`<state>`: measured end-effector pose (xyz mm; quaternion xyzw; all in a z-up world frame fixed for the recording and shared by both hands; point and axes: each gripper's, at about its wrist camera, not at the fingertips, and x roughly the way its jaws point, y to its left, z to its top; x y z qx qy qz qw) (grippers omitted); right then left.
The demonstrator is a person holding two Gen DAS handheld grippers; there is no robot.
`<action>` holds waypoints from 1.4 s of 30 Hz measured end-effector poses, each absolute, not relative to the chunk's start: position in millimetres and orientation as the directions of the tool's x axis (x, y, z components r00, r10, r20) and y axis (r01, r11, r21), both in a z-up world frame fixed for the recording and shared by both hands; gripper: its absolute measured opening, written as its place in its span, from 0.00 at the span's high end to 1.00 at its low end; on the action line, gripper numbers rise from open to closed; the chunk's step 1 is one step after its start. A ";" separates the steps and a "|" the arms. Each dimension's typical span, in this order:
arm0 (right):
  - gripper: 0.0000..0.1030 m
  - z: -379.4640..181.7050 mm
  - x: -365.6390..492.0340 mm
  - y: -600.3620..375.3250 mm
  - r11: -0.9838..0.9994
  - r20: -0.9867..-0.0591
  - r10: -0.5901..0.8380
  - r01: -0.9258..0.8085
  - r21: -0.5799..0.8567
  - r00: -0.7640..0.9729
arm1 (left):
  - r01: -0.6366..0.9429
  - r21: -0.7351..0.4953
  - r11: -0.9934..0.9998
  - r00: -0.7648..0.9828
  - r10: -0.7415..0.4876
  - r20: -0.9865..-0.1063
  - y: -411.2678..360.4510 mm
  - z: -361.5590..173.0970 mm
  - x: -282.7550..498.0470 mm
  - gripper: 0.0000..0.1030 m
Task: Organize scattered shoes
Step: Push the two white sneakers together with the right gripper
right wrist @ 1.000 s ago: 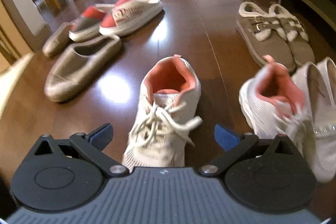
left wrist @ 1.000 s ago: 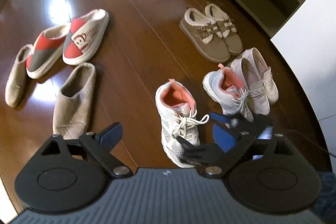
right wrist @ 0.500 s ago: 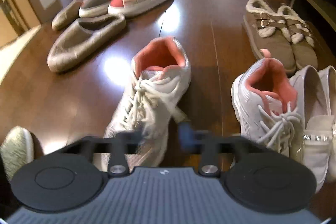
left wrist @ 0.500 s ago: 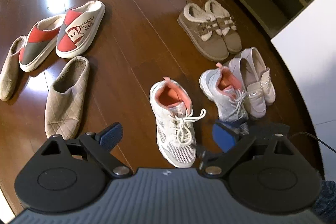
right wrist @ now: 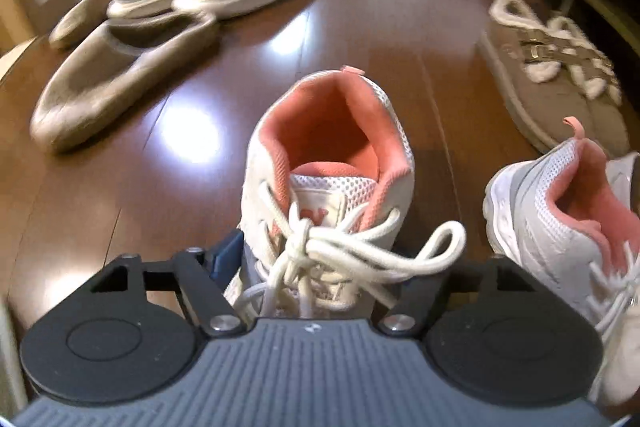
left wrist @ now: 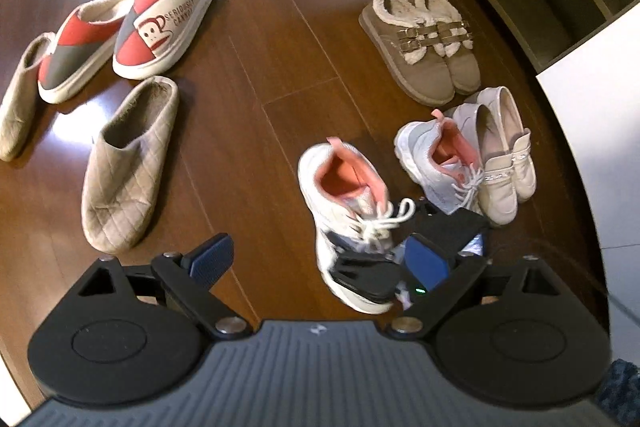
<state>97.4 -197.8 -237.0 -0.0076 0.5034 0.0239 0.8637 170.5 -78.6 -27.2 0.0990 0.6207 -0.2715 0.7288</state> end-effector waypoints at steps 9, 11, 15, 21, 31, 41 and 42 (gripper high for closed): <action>0.01 -222.4 27.3 -244.6 1.000 -0.862 0.004 0.006 0.009 0.506 | 0.579 -0.158 0.800 0.073 -0.243 -0.967 -102.7 -33.0 156.4 0.09; 0.15 -231.6 23.5 -235.5 0.999 -0.869 -0.033 0.014 -0.030 0.493 | 0.584 -0.153 0.797 0.070 -0.237 -0.969 -105.5 -34.4 154.9 0.09; 0.31 -239.7 19.0 -226.0 0.996 -0.852 -0.069 -0.009 -0.086 0.518 | 0.588 -0.151 0.795 0.070 -0.236 -0.969 -107.2 -34.8 154.2 0.09; 0.32 -238.7 30.8 -250.4 0.996 -0.857 -0.085 0.051 -0.068 0.508 | 0.585 -0.150 0.797 0.057 -0.225 -0.973 -108.0 -41.5 155.2 0.09; 0.33 -239.7 30.8 -254.8 0.995 -0.854 -0.048 -0.052 -0.087 0.518 | 0.605 -0.137 0.784 0.037 -0.200 -0.979 -114.6 -52.3 148.9 0.09; 0.20 -222.1 28.7 -262.4 0.999 -0.863 -0.030 -0.019 -0.046 0.504 | 0.644 -0.120 0.755 0.028 -0.180 -0.983 -127.9 -57.6 130.5 0.09; 0.11 -214.2 22.7 -267.4 0.999 -0.865 -0.032 0.020 -0.025 0.500 | 0.654 -0.121 0.747 0.030 -0.186 -0.982 -129.6 -55.0 127.1 0.09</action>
